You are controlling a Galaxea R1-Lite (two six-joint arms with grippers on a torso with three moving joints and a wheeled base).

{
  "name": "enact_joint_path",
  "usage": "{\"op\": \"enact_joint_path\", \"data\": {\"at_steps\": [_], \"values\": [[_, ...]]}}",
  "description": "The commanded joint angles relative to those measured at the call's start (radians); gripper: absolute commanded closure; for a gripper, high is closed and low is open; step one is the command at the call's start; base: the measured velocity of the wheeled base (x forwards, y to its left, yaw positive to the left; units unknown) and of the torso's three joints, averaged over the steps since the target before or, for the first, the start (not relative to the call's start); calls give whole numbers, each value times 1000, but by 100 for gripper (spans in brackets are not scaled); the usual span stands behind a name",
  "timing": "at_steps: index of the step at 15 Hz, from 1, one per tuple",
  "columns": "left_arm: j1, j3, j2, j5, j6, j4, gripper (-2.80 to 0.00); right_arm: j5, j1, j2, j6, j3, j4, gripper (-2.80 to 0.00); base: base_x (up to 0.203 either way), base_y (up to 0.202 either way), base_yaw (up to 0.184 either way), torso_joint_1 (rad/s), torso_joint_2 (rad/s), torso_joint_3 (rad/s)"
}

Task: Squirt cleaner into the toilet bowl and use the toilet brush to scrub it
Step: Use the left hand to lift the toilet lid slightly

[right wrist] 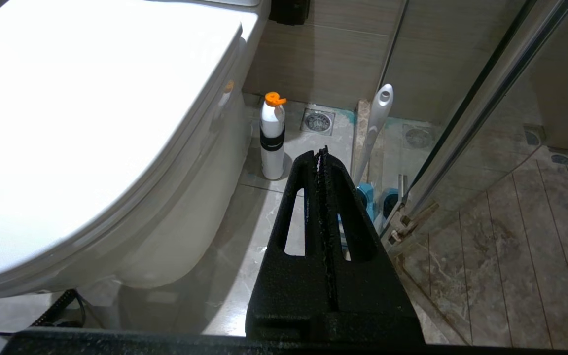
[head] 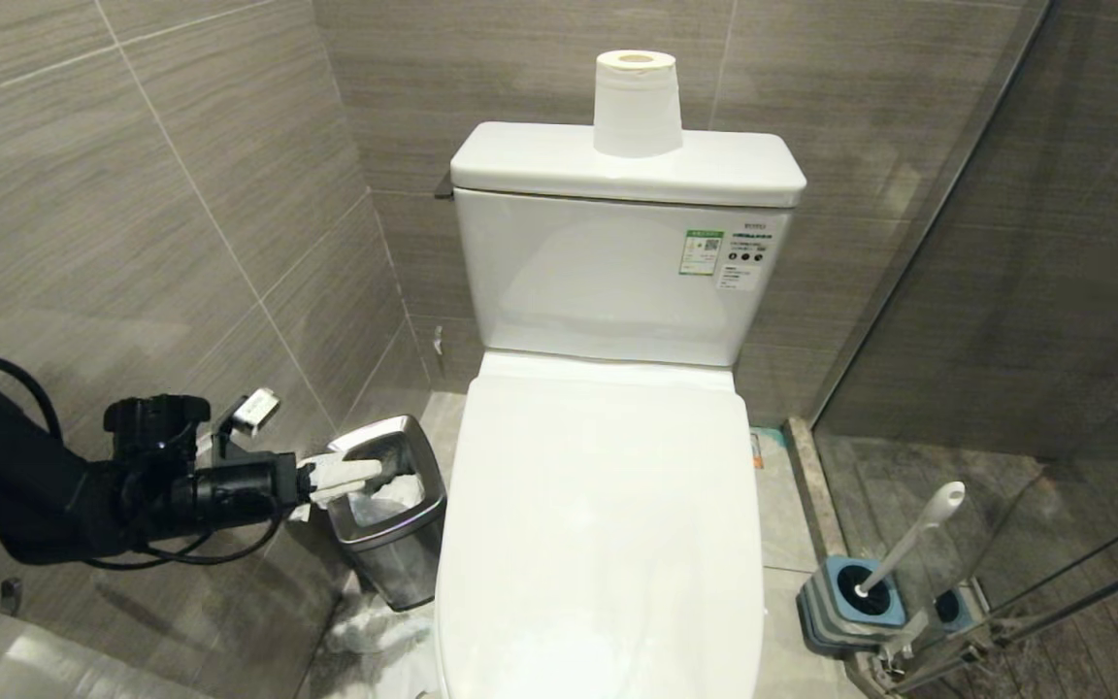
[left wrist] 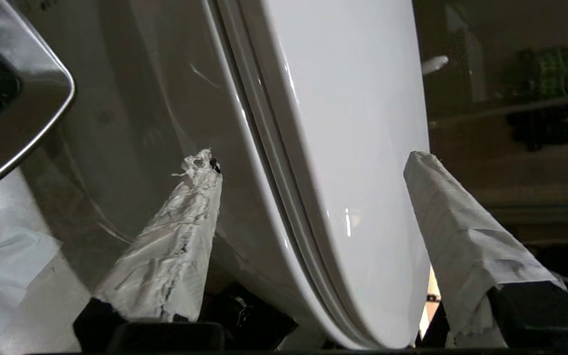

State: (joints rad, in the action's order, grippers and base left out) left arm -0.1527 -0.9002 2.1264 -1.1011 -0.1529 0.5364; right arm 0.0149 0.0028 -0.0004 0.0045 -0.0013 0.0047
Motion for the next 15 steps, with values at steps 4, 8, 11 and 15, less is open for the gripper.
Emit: {"op": "enact_joint_path", "data": {"at_steps": [4, 8, 11, 15], "values": [[-46, 111, 48, -128, 152, 21, -280, 0, 0, 0, 0, 0, 0, 0, 0, 0, 0, 0, 0, 0], [-4, 145, 86, -108, 157, 102, -280, 0, 0, 0, 0, 0, 0, 0, 0, 0, 0, 0, 0, 0], [50, 154, 83, -2, 162, 105, -280, 0, 0, 0, 0, 0, 0, 0, 0, 0, 0, 0, 0, 0], [116, 208, 42, 59, 160, 105, -280, 0, 0, 0, 0, 0, 0, 0, 0, 0, 0, 0, 0, 0]]}}
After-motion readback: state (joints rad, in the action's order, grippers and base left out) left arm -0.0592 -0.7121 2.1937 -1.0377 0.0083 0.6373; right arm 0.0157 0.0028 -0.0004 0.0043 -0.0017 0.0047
